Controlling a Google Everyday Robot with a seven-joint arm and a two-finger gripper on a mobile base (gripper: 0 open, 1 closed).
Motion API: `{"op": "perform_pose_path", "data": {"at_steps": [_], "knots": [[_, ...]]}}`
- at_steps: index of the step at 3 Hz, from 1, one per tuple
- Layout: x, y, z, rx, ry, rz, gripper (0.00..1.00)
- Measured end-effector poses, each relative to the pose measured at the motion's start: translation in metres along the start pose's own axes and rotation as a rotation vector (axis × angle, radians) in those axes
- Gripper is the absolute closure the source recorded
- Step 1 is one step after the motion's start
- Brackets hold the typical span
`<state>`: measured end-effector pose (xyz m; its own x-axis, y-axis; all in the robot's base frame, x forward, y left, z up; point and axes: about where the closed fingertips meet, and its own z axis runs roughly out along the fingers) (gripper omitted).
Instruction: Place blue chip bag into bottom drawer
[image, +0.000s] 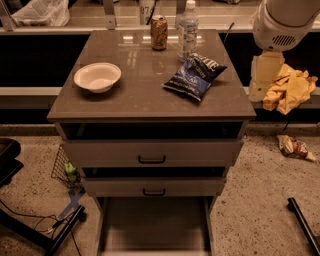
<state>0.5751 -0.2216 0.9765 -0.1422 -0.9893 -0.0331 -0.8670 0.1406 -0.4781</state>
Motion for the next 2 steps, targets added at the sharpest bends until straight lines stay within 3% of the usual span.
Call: {"op": "perform_pose_path", "data": {"at_steps": [1, 2], "knots": [[-0.022, -0.043, 0.037, 0.052, -0.146, -0.039, 0.00], [-0.048, -0.071, 0.084, 0.052, -0.219, -0.067, 0.00]]}}
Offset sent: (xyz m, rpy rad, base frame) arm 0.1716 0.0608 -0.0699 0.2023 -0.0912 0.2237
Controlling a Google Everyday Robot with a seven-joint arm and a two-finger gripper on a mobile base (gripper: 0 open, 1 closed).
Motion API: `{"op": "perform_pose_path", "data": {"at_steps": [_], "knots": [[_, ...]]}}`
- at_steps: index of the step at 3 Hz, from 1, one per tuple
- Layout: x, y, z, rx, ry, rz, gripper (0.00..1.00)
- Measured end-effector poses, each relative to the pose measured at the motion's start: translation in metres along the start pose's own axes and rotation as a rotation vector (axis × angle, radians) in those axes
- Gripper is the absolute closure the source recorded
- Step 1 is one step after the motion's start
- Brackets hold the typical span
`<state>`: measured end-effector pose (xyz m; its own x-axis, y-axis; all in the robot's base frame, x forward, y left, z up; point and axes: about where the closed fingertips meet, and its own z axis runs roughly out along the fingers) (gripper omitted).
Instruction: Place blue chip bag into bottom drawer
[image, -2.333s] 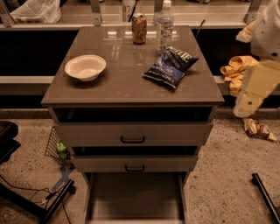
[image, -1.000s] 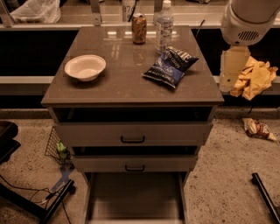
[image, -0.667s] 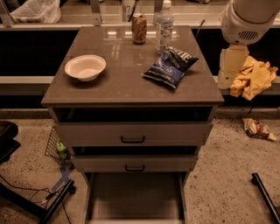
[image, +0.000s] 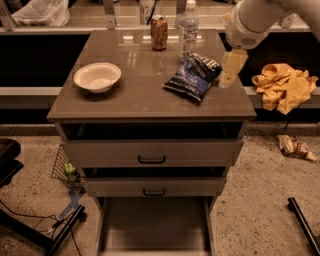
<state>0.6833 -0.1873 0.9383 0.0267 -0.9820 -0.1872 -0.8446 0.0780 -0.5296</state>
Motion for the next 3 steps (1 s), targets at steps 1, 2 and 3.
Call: {"op": "perform_pose_path", "data": {"at_steps": [1, 2, 3], "knots": [[-0.011, -0.009, 0.046, -0.033, -0.010, -0.025, 0.00], [-0.021, -0.006, 0.084, -0.083, -0.003, -0.050, 0.00], [-0.028, 0.001, 0.114, -0.122, 0.026, -0.073, 0.17]]}}
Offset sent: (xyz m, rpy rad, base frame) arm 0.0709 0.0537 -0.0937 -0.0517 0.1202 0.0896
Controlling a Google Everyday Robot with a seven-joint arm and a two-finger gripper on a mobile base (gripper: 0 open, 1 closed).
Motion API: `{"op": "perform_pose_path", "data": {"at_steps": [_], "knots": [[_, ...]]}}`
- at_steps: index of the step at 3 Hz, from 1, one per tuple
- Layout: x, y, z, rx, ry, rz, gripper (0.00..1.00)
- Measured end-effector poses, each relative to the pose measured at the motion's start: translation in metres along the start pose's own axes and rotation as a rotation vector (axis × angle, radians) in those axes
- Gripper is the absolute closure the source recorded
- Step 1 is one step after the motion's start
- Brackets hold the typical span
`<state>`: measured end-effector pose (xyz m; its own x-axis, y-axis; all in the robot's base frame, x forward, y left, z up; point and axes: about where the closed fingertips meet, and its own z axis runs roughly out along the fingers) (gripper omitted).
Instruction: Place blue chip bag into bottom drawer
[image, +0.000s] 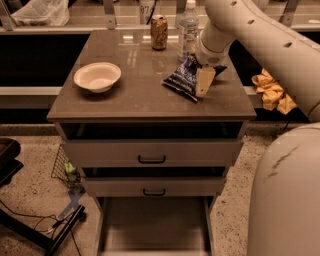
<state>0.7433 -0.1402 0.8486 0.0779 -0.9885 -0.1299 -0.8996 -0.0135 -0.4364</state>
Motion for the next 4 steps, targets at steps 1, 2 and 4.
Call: {"op": "perform_pose_path", "data": {"at_steps": [1, 2, 4], "knots": [[-0.0016, 0.0013, 0.0069, -0.009, 0.004, -0.004, 0.41], [-0.0020, 0.0019, 0.0086, -0.012, 0.004, -0.005, 0.65], [-0.0038, 0.0019, 0.0128, -0.017, 0.006, -0.007, 1.00]]}}
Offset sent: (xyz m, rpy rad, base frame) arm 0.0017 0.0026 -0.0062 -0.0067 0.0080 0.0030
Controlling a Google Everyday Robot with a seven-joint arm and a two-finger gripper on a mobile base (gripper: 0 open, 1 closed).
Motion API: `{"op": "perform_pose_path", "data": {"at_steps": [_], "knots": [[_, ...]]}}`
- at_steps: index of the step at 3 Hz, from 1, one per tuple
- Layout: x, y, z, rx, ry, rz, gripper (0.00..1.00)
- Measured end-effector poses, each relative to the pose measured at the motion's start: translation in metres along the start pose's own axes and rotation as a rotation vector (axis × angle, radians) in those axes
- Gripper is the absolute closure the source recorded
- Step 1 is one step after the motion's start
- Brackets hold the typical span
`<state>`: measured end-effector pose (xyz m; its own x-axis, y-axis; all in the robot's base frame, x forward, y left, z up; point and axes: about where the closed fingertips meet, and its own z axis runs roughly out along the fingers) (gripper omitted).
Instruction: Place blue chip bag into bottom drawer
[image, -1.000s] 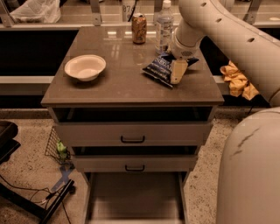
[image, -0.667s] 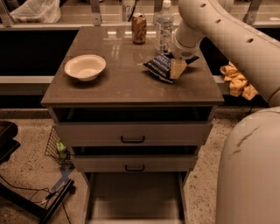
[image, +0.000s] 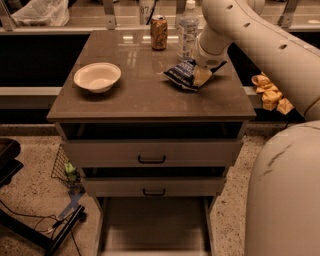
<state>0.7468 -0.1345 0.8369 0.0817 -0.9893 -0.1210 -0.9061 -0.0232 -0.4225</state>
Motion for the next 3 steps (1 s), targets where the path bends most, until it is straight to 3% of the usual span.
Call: {"op": "perform_pose_path", "data": {"at_steps": [1, 2, 3], "knots": [[0.005, -0.013, -0.028, 0.040, 0.031, -0.013, 1.00], [0.018, -0.016, -0.079, 0.099, 0.084, -0.017, 1.00], [0.036, 0.007, -0.139, 0.145, 0.106, 0.037, 1.00]]}}
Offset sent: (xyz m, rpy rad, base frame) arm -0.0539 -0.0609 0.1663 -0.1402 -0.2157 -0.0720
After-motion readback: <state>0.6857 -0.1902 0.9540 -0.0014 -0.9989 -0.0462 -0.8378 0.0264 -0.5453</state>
